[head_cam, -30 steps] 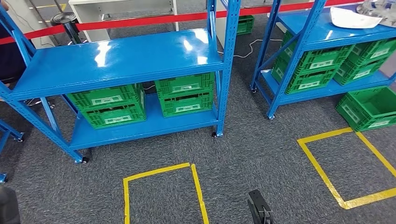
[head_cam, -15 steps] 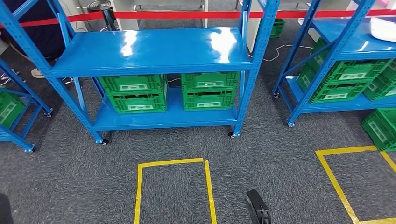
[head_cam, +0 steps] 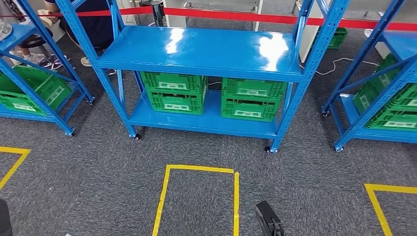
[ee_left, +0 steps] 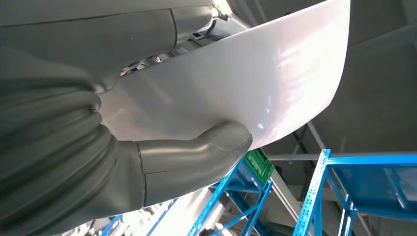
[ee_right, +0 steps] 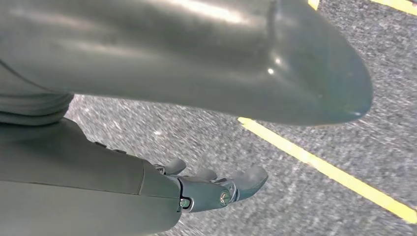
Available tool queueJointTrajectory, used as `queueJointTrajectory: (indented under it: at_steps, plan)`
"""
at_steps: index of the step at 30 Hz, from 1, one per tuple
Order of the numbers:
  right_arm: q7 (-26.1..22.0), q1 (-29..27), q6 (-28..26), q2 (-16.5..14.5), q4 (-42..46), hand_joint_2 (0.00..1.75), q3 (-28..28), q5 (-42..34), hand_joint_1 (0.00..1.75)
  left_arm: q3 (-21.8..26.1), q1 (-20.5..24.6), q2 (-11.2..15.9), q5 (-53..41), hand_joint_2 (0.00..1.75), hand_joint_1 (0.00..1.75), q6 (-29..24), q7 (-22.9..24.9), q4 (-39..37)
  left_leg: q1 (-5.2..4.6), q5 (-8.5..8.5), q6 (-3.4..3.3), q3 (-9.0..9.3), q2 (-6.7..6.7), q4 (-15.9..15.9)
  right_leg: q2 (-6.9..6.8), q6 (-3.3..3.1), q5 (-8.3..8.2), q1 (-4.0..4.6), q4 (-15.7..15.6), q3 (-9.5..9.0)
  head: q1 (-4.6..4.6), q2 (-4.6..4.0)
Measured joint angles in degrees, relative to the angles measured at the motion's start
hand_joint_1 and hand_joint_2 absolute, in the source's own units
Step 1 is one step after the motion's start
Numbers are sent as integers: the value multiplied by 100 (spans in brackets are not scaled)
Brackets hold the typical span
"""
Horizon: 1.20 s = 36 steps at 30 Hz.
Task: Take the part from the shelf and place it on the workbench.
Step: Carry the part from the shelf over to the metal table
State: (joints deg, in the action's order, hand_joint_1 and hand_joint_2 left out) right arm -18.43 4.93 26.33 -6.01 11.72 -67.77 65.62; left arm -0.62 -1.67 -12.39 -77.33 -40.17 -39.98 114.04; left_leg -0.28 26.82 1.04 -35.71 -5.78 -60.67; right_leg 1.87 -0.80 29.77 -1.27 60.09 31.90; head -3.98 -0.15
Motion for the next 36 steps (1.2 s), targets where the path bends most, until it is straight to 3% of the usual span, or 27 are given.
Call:
queueJointTrajectory:
  at_steps: [1, 3, 5, 6, 8, 9, 11, 12, 14, 15, 16, 18, 20, 21, 22, 23, 25, 27, 29, 31, 33, 35, 36]
  plan:
    - [-20, 2, -1, -8, 0, 0, 11, 5, 0, -1, -1, 0, -10, 175, 175, 0, 2, 12, 0, 100, 30, -82, 135, -161, -72, -36, -16, -10, -18, -14, 11, 0]
    - [-19, -7, -1, -14, 0, 0, 21, 16, 0, -1, 1, 0, -18, 175, 175, 0, 5, 20, 10, 432, 88, -371, 422, -773, -215, -75, -20, 0, -29, -17, 34, 0]
    - [2, -14, -1, -14, 0, 0, 25, 31, 0, 1, -2, 0, -17, 175, 175, 0, 9, 13, 38, 637, 130, -659, 506, -1361, -380, -85, -9, 6, -27, -16, 35, 0]
    - [9, -8, -1, -16, 0, 0, 31, 44, 0, 1, 0, 0, -22, 175, 175, 0, 9, 11, 49, 595, 139, -681, 526, -1411, -462, -83, -1, 7, -26, -20, 35, 0]
    - [15, 11, -1, -24, 0, 0, 54, 74, 0, 1, 16, 0, -50, 175, 175, 0, 9, 21, 59, 270, 130, -409, 628, -902, -608, -64, 22, 6, -25, -47, 36, 0]
    - [15, 20, -1, -28, 0, 0, 65, 85, 0, 1, 33, 0, -66, 175, 175, 0, 9, 36, 42, 128, 108, -207, 775, -511, -672, -44, 38, 13, -25, -66, 36, 0]
    - [7, 29, -1, -34, 0, 0, 82, 70, 0, 3, 68, -3, -64, 175, 175, 0, 10, 78, -5, -7, 26, 53, 976, -1, -789, 15, 72, 39, -26, -98, 34, 0]
    - [3, 31, -1, -35, 0, 0, 86, 45, 0, 7, 78, -5, -28, 175, 175, 0, 11, 105, -30, 2, -17, 77, 996, 70, -851, 47, 83, 54, -34, -112, 33, 0]
    - [8, 38, -1, -38, 0, 0, 90, -34, 0, 17, 78, -7, 94, 175, 175, 0, 11, 160, -28, -27, -94, 73, 840, 99, -955, 113, 105, 53, -54, -142, 33, 0]
    - [19, 42, -1, -39, 0, 0, 89, -76, 0, 25, 82, -8, 152, 175, 175, -1, 11, 190, -15, -45, -130, 84, 768, 126, -886, 145, 143, 44, -18, -142, 32, 0]
    - [38, 44, 1, -42, 0, 0, 89, -109, 0, 33, 99, -10, 194, 175, 175, -1, 11, 222, 3, -65, -167, 96, 699, 153, -742, 168, 238, 32, 121, -89, 28, 0]
    - [88, 29, 5, -43, 0, 0, 89, -153, 0, 55, 151, -15, 213, 175, 175, -2, 11, 282, 16, -84, -220, 107, 562, 175, -371, 187, 542, 20, 725, 198, 12, 0]
    - [120, -1, 8, -43, 0, 0, 88, -185, 0, 75, 183, -16, 169, 175, 175, -1, 11, 338, 8, -85, -240, 100, 401, 166, -235, 186, 757, 26, 1386, 567, 2, 0]
    - [117, -12, 8, -42, 0, 0, 84, -213, 0, 83, 190, -16, 138, 175, 175, -1, 11, 380, 6, -83, -241, 99, 315, 157, -218, 182, 717, 28, 1492, 658, 1, 0]
    - [110, -13, 8, -42, 0, 0, 75, -245, 0, 92, 202, -15, 112, 175, 175, -1, 11, 431, 8, -80, -235, 99, 226, 144, -204, 177, 568, 25, 1374, 643, 1, 0]
    - [102, -10, 8, -42, 0, 0, 62, -281, 0, 98, 220, -15, 86, 175, 175, -1, 10, 491, 12, -75, -223, 99, 140, 126, -165, 172, 348, 16, 1065, 531, 1, 0]
    - [94, 3, 8, -43, 0, 0, 32, -335, 0, 107, 266, -13, 40, 175, 175, -1, 9, 603, 15, -55, -167, 74, -15, 67, 55, 166, 33, -9, 373, 249, 2, 0]
    - [105, 9, 8, -46, 0, 0, 18, -377, 0, 111, 301, -10, -22, 175, 175, -1, 10, 688, 17, -45, -83, 30, -133, 34, 182, 139, -14, -6, 100, 136, 5, 0]
    - [116, 12, 7, -50, 0, 0, 16, -399, 0, 119, 312, -8, -124, 175, 175, 0, 9, 742, 28, -61, -7, -5, -220, 51, 61, 69, -21, 11, 83, 121, 6, 0]
    - [114, 14, 7, -52, 0, 0, 15, -401, 0, 133, 321, -7, -179, 175, 175, 0, 9, 763, 19, 21, 43, -73, -24, -68, -74, -13, -47, 8, 48, 88, 21, 0]
    - [109, 2, 2, -52, 0, 0, 15, -403, 0, 145, 337, -7, -147, 175, 175, 0, 11, 754, 15, 325, 80, -304, 336, -575, -214, -71, -57, 22, 27, 72, 45, 0]
    - [111, -21, -7, -50, 0, 0, 15, -414, 0, 150, 343, -8, -68, 175, 175, 0, 11, 719, 31, 623, 107, -617, 489, -1236, -383, -101, -46, 47, 27, 72, 55, 0]
    - [113, -26, -9, -49, 0, 0, 14, -422, 0, 155, 343, -8, -33, 175, 175, 0, 11, 700, 35, 647, 108, -687, 513, -1394, -469, -106, -39, 57, 28, 71, 56, 0]
